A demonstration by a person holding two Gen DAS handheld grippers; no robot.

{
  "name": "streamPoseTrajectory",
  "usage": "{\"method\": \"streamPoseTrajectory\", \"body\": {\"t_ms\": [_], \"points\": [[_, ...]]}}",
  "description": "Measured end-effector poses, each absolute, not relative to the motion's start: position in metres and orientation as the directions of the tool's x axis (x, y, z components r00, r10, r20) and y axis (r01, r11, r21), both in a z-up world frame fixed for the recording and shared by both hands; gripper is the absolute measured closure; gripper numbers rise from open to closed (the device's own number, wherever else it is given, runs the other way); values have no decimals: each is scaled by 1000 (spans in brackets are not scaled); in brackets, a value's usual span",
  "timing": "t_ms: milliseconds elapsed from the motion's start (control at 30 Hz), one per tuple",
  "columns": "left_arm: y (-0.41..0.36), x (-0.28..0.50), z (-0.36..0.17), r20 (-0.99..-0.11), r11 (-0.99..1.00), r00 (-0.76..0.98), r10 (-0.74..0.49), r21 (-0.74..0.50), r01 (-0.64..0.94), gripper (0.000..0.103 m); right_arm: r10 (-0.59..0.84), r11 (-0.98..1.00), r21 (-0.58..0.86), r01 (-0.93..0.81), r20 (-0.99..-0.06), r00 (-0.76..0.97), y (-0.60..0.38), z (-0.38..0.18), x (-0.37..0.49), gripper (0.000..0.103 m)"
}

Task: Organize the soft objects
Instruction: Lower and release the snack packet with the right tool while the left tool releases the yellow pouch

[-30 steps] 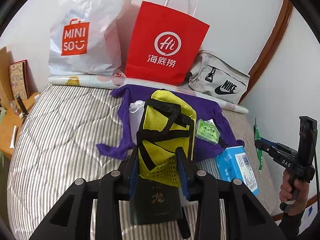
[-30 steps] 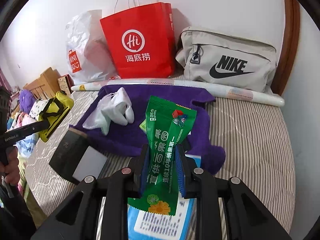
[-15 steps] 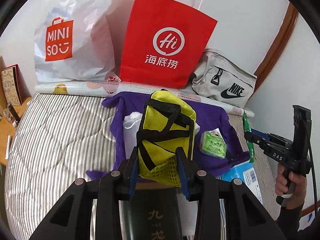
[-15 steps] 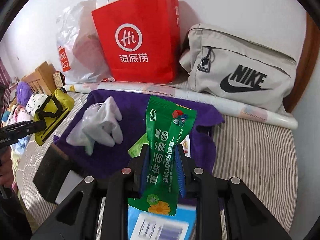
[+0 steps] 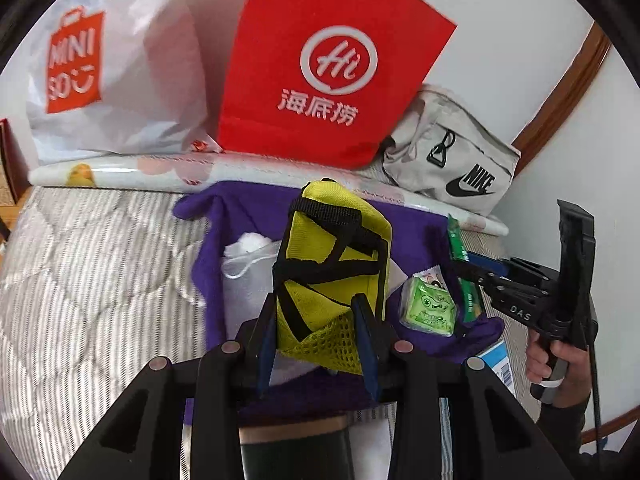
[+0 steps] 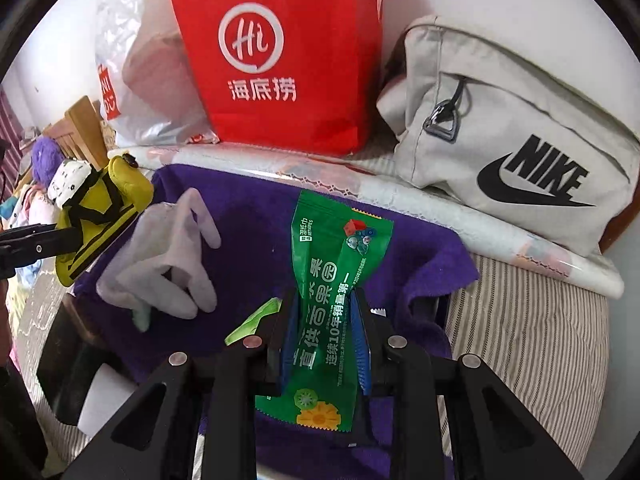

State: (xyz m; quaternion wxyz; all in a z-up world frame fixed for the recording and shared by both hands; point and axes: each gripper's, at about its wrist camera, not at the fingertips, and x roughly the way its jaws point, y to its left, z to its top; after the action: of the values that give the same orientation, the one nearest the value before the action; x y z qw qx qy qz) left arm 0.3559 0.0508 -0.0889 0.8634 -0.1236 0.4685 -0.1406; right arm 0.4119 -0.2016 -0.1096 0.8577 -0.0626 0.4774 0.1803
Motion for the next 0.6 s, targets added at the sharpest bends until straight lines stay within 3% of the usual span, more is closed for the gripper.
{"method": "streamPoseTrajectory", "body": {"t_ms": [600], "points": [[21, 391, -122, -836, 935, 419, -355, -323, 149, 68, 194, 935, 52, -350, -903, 384, -203, -147, 441, 77]]}}
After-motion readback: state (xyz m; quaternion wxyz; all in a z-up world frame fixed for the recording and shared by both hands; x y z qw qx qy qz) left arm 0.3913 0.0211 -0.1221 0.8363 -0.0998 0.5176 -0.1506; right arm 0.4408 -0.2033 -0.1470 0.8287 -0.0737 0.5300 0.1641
